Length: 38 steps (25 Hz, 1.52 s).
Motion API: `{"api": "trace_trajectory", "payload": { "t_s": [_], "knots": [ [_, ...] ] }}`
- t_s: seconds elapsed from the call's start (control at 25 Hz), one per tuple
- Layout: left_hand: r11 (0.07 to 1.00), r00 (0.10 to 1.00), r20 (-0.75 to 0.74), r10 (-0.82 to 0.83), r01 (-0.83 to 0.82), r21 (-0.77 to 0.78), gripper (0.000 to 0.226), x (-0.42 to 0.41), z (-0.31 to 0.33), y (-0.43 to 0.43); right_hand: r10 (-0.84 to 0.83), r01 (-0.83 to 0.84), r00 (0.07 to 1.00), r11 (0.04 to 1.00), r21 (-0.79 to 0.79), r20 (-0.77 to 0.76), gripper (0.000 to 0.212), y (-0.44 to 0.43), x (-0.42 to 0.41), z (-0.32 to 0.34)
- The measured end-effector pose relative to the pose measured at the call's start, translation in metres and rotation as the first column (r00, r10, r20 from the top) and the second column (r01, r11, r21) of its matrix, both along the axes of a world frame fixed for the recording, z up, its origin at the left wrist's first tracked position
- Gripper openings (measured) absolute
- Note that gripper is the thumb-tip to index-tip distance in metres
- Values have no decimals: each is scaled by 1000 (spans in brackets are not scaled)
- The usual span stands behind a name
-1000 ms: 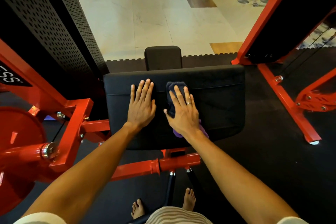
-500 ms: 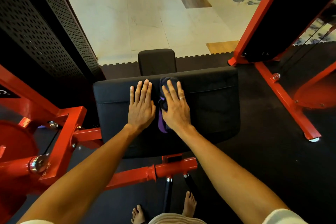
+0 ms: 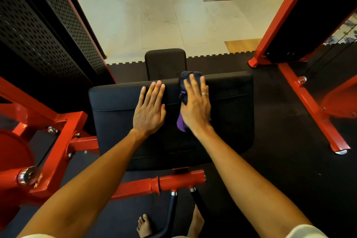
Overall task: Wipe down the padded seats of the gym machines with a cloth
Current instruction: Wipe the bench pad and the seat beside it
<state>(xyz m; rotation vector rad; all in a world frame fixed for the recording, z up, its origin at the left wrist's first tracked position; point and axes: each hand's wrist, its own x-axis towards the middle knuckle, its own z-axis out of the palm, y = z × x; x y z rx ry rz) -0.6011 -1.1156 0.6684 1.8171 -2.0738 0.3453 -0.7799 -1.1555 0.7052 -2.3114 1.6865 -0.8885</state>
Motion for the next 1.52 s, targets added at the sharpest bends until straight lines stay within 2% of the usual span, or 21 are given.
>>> {"api": "trace_trajectory", "payload": {
  "t_s": [0.12,0.24,0.28,0.36,0.44,0.52,0.68,0.8,0.92,1.04,1.12,1.24,1.36,1.44,1.52],
  "knots": [
    [1000,1000,-5,-8,8,-18,64,-1,-1,-1,112,-114,993,991,-69,-28,78,32,12,-18],
    [999,1000,-24,-14,13,-31,63,-1,-1,-1,178,-186,976,981,-48,-127,89,59,-18,-44],
    [999,999,-28,-16,15,-31,62,0,-1,0,154,-159,980,987,-32,-130,91,62,-32,-49],
    [999,999,-27,-30,29,-30,63,-1,-1,0,-14,14,999,1000,4,-29,86,56,-53,-51],
    [999,999,-32,-38,37,-17,63,-2,1,0,-233,220,964,970,107,126,76,36,-52,-38],
    [999,998,-35,-47,47,-13,63,0,-2,2,-341,312,920,935,166,191,70,17,-26,-18],
    [997,996,-34,-81,80,-18,62,5,-1,-2,-229,223,966,973,59,124,73,38,46,-18],
    [993,992,-49,-115,115,-11,63,8,-2,0,-175,171,982,983,66,65,84,93,48,-51],
    [988,985,-83,-152,152,-13,63,10,0,2,-332,316,934,941,123,136,80,111,17,-69],
    [985,981,-87,-171,172,1,63,12,2,0,-569,512,783,819,258,252,69,72,4,-47],
    [980,978,-68,-200,200,-5,63,12,0,1,-627,563,734,777,282,260,66,44,13,-27],
    [958,958,12,-288,288,-15,62,14,-6,1,-498,484,852,867,119,161,72,49,44,-30],
    [955,955,24,-296,296,-4,64,16,-5,3,-381,374,917,924,74,120,80,104,61,-63],
    [954,953,45,-300,299,9,68,16,-4,4,-403,390,907,914,113,123,83,134,49,-83],
    [949,946,78,-314,314,22,70,16,-3,6,-532,498,833,841,211,154,80,134,26,-88]
  ]
}}
